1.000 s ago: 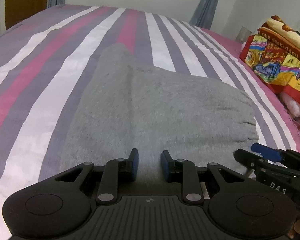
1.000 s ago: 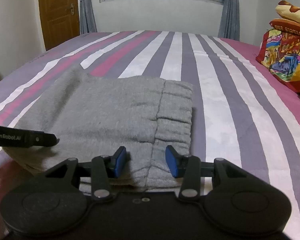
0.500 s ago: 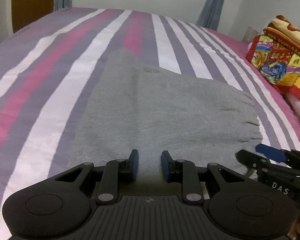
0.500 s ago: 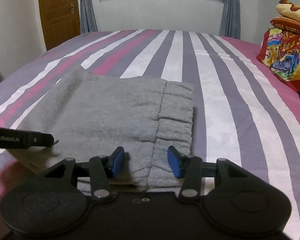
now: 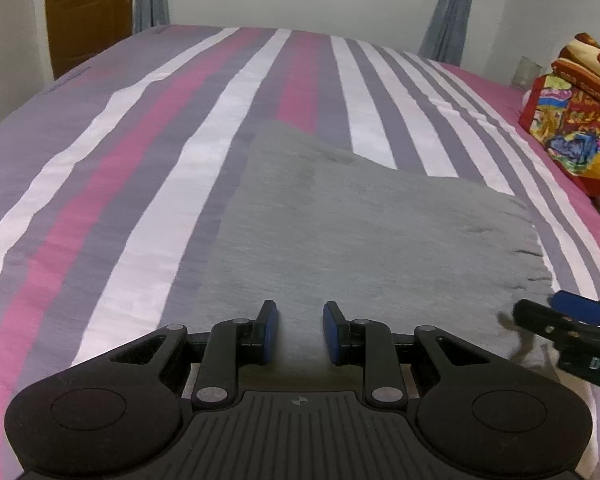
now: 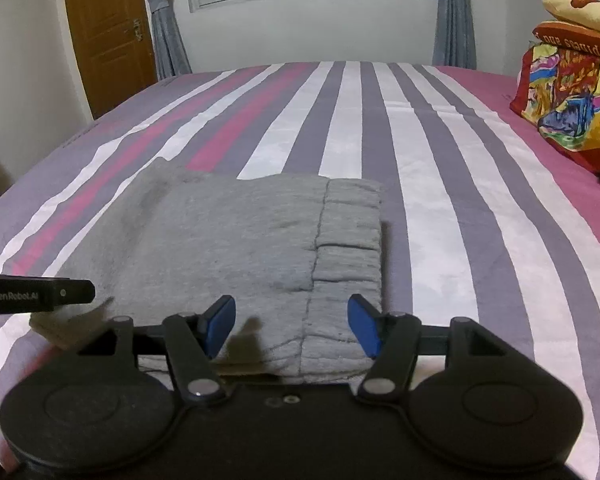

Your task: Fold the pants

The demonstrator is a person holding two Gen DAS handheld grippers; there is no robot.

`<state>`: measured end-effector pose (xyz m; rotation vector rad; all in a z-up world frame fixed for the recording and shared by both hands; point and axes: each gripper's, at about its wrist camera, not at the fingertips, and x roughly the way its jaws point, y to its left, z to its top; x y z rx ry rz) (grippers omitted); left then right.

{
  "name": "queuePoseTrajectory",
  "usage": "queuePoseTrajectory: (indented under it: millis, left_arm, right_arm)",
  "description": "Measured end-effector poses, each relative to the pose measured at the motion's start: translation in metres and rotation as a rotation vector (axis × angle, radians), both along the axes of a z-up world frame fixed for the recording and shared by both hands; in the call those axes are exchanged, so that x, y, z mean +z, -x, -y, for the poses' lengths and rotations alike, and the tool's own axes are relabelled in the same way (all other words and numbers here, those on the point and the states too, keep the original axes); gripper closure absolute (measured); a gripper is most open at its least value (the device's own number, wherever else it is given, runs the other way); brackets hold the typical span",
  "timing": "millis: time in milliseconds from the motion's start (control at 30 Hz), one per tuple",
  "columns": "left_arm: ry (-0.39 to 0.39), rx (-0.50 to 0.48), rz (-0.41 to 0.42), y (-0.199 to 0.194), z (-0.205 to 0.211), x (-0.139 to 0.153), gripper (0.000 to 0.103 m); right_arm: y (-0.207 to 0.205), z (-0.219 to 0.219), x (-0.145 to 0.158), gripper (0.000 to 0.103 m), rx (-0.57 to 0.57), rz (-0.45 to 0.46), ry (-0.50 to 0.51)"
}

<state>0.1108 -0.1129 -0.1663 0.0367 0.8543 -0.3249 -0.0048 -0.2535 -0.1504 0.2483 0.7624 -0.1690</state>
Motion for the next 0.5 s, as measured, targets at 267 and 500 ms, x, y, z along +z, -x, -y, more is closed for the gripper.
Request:
queuePoseTrajectory:
  millis: [267,500]
  left_arm:
    - [-0.012,-0.007,-0.001,0.000,-0.002,-0.008,0.077]
    - [-0.013,-0.007,0.009,0.002,-0.005,-0.003,0.077]
  right_arm:
    - [0.001,-0.003,-0.007,0.041,0.018,-0.023,0.046]
    - [0.005,0.001,0.002,0.041,0.000,-0.003,0.026]
